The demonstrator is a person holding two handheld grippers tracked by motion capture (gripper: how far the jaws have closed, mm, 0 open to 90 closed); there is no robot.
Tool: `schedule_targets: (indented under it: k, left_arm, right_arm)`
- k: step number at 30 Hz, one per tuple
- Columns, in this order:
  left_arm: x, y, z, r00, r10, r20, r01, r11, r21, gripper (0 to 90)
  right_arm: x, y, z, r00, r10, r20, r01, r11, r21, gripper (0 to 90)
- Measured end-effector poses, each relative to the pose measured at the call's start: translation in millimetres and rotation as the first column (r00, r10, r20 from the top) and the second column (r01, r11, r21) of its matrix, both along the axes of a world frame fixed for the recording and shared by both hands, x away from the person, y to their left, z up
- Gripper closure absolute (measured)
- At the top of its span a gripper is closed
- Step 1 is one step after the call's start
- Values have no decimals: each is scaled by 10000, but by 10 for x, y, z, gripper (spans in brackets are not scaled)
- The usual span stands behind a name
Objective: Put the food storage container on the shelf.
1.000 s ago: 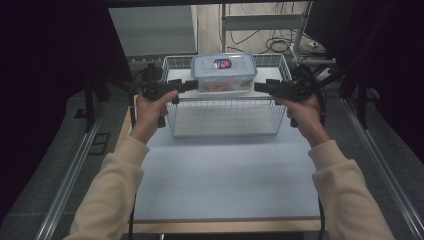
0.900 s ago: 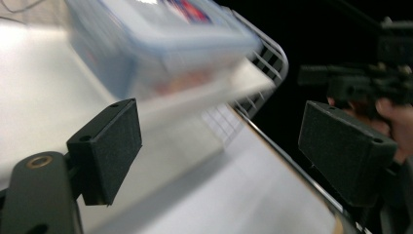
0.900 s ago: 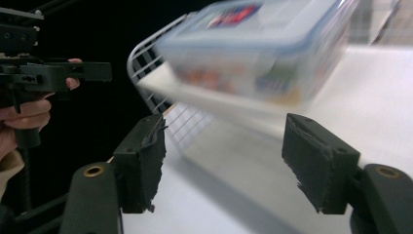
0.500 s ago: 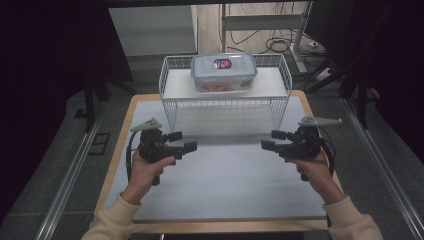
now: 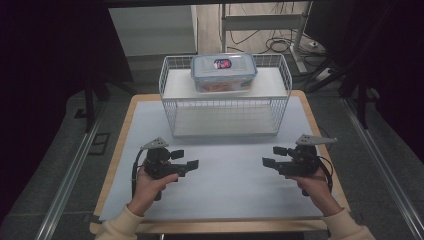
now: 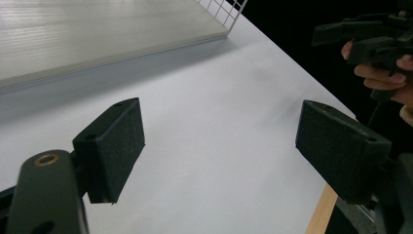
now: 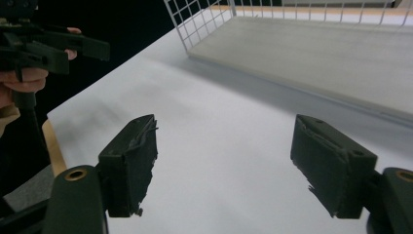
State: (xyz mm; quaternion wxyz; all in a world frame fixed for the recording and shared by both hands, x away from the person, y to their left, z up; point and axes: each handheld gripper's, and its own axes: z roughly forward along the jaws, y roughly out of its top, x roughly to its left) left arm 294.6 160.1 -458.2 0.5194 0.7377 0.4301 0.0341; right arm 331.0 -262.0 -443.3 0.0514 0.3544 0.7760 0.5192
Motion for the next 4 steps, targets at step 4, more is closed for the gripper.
schedule_targets:
  k: [4]
  left_arm:
    - [-5, 15, -49, 10000, 1, -96, -3, 9998, -196, 178]
  right_arm:
    - [-17, -5, -3, 9981, -298, 547, 306, 9994, -142, 171]
